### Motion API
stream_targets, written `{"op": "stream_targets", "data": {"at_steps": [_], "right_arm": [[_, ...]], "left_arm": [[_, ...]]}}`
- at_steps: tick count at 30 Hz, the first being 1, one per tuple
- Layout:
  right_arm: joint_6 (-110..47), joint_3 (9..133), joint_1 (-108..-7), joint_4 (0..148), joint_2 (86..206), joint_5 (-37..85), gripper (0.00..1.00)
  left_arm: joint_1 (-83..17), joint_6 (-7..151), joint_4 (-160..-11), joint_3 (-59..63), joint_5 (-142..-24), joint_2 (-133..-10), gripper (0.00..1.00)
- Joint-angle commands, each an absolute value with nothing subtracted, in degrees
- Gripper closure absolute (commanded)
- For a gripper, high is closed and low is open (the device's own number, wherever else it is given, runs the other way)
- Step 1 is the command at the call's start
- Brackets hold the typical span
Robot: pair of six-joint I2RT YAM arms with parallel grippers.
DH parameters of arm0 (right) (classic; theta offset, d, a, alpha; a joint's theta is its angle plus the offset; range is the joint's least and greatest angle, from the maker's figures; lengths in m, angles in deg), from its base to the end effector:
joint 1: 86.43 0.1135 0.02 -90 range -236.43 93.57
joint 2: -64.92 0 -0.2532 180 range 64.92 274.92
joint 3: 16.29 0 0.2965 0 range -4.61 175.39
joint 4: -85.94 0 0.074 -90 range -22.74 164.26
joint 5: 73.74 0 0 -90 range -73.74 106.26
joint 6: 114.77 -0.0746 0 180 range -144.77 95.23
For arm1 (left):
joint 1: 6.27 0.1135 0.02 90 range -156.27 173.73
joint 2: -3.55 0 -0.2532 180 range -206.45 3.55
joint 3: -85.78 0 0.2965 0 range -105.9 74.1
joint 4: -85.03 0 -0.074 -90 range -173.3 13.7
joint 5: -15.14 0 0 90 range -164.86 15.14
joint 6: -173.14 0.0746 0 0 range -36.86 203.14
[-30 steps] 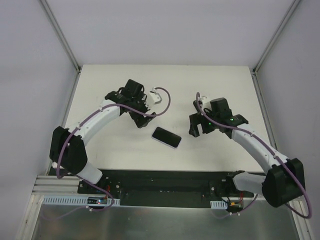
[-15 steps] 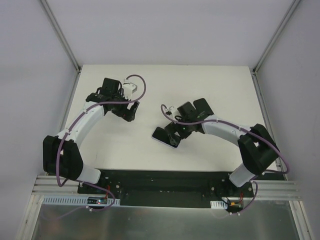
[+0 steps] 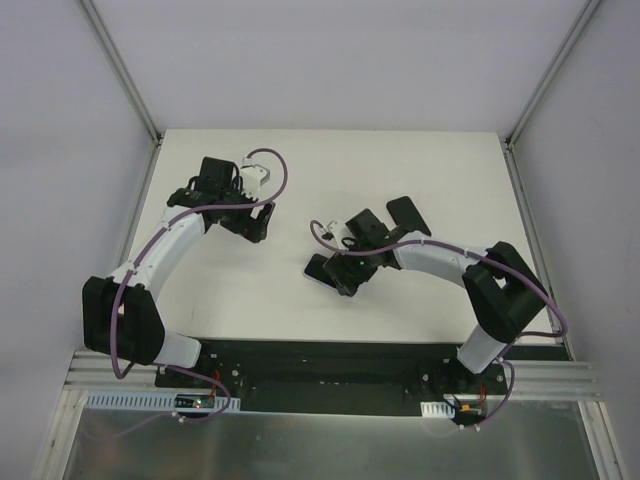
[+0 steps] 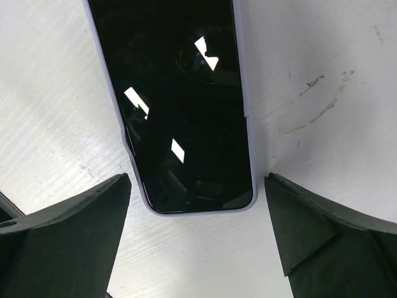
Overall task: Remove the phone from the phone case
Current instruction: Pick up the phone at the center of the board.
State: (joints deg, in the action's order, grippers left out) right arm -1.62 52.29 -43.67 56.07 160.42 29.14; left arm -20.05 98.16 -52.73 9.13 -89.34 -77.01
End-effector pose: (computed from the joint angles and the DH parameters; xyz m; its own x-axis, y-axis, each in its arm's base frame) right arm 0.2743 0.2763 0.1085 -0.2694 -0.7711 -0.5769 -0.9325 0.3586 -0.0438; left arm 0.3603 -0.1076 0.2376 -0.5731 0.3989 -0.7158 0.5668 0.8239 0.0054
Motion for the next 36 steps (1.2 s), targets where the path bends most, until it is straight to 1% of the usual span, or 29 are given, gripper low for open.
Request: {"op": "stream_targets", "data": {"at_steps": [1,10,21,27,29,30,31,32,33,36], "right_arm": [[0.8,53.5,-42.4,57.8,161.2,29.8,0.01],[0.0,53.6,-39.8,60.0,164.0,24.3,0.01],[1.1,55.4,-36.7,57.3,167.0,19.7,0.01],[1.5,57.1,-36.1,54.0,168.2,19.6,0.09],[1.5,57.6,-36.2,52.9,168.5,19.8,0.13],[1.5,58.0,-36.1,52.4,168.8,19.9,0.17],[1.4,58.4,-36.1,51.6,169.1,19.8,0.23],[1.2,58.8,-36.1,51.1,169.4,19.3,0.33],[1.1,58.9,-36.2,51.0,169.4,19.0,0.40],[0.9,58.1,-36.2,52.5,168.1,17.0,0.58]], "left_arm": [[-19.5,97.7,-53.8,9.2,-88.8,-74.7,0.01],[-19.4,97.9,-53.8,8.3,-88.7,-75.4,0.01],[-18.8,98.5,-53.8,7.8,-88.7,-75.0,0.01],[-18.7,98.2,-53.8,7.7,-88.8,-74.6,0.01],[-18.6,98.0,-53.8,7.7,-89.2,-74.4,0.01],[-18.6,97.9,-53.8,7.7,-89.4,-74.4,0.01],[-18.5,97.8,-53.8,7.7,-89.4,-74.3,0.01],[-18.5,97.7,-53.8,7.7,-89.5,-74.3,0.01],[-18.5,97.6,-53.8,7.7,-89.8,-74.4,0.01],[-18.5,96.9,-53.8,7.7,-90.8,-74.4,0.01]]}}
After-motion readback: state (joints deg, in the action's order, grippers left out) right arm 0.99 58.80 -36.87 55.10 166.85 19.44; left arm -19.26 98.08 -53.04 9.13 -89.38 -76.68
